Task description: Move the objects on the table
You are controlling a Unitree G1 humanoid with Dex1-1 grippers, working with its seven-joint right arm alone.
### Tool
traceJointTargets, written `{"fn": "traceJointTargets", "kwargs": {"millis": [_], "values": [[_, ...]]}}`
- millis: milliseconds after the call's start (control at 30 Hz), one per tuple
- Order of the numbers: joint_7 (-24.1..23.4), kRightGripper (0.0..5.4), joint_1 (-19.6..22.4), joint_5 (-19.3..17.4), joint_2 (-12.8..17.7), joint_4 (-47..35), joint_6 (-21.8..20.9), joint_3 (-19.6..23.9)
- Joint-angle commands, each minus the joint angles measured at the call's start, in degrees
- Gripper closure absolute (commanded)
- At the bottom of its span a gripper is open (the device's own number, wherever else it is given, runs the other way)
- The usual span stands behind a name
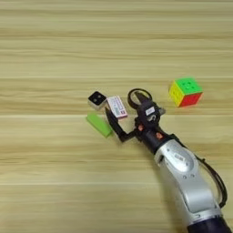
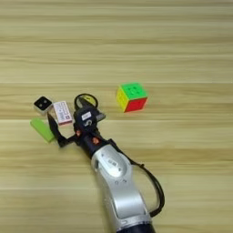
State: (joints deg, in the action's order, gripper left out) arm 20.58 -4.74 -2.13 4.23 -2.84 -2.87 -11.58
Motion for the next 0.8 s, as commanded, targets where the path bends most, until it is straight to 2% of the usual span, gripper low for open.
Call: {"fn": "traceJointTargets", "kwargs": {"millis": [33,200,367,800], "values": [[0.49,0.04,-0.94,-1.05,-0.40,-5.86,0.40,-1.80],[1.82,0.04,-4.41,-0.83,0.12,-8.15,1.17,-4.66],[2.61,0.04,-5.70,-0.74,-0.27,-7.51,1.81,-7.27],[1.85,0.04,-3.42,-0.16,-0.93,-0.87,1.46,-7.81]]}}
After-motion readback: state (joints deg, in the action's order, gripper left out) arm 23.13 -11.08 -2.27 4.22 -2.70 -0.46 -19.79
